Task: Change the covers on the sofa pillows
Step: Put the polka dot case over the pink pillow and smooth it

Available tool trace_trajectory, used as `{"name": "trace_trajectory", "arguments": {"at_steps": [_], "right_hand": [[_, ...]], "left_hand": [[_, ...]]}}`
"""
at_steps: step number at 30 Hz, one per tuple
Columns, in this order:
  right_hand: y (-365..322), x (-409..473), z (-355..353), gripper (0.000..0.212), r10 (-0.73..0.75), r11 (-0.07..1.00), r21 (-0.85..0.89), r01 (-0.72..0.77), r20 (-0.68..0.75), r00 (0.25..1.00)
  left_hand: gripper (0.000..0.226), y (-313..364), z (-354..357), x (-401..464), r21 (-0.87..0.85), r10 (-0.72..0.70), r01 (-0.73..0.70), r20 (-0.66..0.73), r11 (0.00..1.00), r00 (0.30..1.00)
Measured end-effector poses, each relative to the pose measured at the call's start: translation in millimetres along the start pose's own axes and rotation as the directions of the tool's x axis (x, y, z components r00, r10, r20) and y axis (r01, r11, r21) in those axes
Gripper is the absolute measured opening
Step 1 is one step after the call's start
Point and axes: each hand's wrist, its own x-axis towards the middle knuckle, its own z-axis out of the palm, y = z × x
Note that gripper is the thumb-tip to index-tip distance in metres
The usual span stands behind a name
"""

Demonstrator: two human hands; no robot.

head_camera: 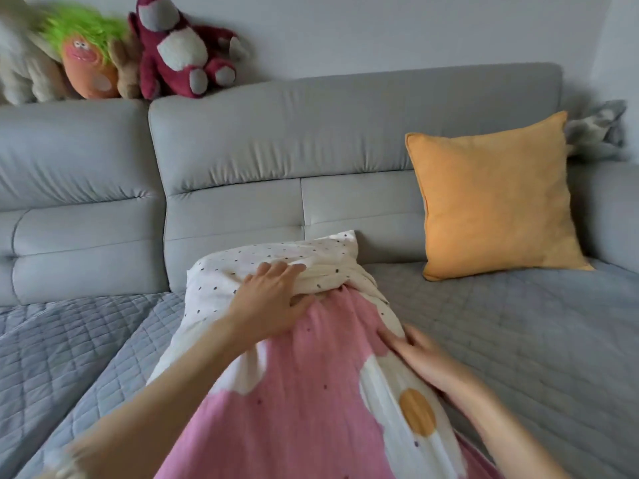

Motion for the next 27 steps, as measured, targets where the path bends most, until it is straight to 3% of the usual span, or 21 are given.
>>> {"name": "trace_trajectory", "arguments": {"at_steps": [4,7,9,11,13,15,18,22,25,27], "right_hand": [[0.8,-4.6,7.4,0.035,-0.051,0.953,0.301,0.041,0.025,0.998],[1.6,-12.6,17.7,0.047,-0.129,0.963,0.245,0.117,0.034,0.991],[4.7,-14.1,24.4,0.045,-0.182,0.969,0.178,0.171,0.049,0.982],[4.0,-15.9,26.3,0.038,-0.202,0.977,0.073,0.199,0.038,0.979],[2.7,-20.0,24.2,0.023,-0.153,0.987,-0.030,0.155,0.058,0.987],[5.0,-22.6,27.0,0.022,-0.180,0.980,-0.080,0.184,0.048,0.982],[6.6,-25.3,30.2,0.031,-0.172,0.985,-0.017,0.171,-0.123,0.977],[8.5,-28.2,25.1,0.032,-0.176,0.982,-0.147,0.119,-0.478,0.861],[5.6,-25.7,27.7,0.011,-0.173,0.979,-0.001,0.206,-0.546,0.820],[9.1,-17.6,24.8,0.008,-0.107,0.959,0.170,0.228,-0.529,0.842]], "left_hand": [[0.047,32.6,28.2,53.2,0.158,-0.027,0.017,0.061,0.987,0.998],[0.032,52.7,28.5,71.9,0.092,-0.003,0.002,0.014,0.996,1.000],[0.030,83.1,25.8,64.4,-0.080,0.117,-0.120,-0.042,0.990,0.992],[0.033,114.4,26.5,36.2,-0.196,0.319,-0.331,-0.088,0.923,0.944],[0.028,126.6,28.6,2.8,-0.194,0.500,-0.519,-0.142,0.833,0.855],[0.017,116.5,30.6,-12.9,-0.145,0.570,-0.594,-0.178,0.791,0.802],[0.017,99.3,25.6,-19.3,-0.123,0.547,-0.572,-0.189,0.811,0.816],[0.023,88.7,14.8,-32.5,-0.051,0.521,-0.552,-0.268,0.832,0.810],[0.033,88.3,5.7,-44.1,-0.075,0.446,-0.491,-0.318,0.868,0.837],[0.035,92.2,3.3,-60.3,-0.059,0.439,-0.476,-0.302,0.878,0.847]]}}
